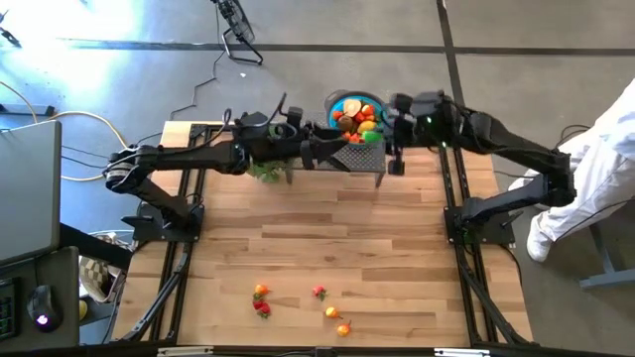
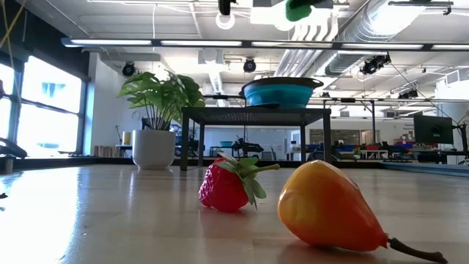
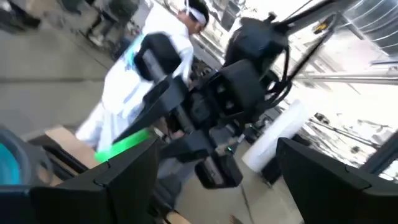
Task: Pick & Place Fruit
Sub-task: Put the green avocado in the blue bowl on the shelf
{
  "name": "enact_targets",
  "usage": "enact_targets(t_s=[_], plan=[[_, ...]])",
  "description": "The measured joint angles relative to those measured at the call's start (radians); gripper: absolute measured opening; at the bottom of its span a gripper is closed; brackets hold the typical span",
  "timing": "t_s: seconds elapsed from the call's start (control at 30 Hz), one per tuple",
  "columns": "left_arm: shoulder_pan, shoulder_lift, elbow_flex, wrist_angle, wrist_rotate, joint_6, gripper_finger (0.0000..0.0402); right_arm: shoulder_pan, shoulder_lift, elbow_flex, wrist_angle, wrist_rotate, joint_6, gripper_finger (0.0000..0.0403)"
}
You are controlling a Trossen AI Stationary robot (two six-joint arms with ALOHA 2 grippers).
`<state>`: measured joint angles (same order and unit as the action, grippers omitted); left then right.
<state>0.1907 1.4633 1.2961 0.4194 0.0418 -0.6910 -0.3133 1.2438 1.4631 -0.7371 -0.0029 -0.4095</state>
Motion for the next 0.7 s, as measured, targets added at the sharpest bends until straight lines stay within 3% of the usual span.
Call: enact_targets(t_s=[0.27,0.7], plan=[[0.08,-0.004,0.0,-0.006,0.004,0.032,0.0315,-0.193,0.097,0.0,-0.002,-0.173,0.0,0.0089],[0.113,-0.003,0.0,-0.012,0.004,0.035,0.0315,-0.334,0.265,0.0,-0.023,-0.183,0.0,0.0089]])
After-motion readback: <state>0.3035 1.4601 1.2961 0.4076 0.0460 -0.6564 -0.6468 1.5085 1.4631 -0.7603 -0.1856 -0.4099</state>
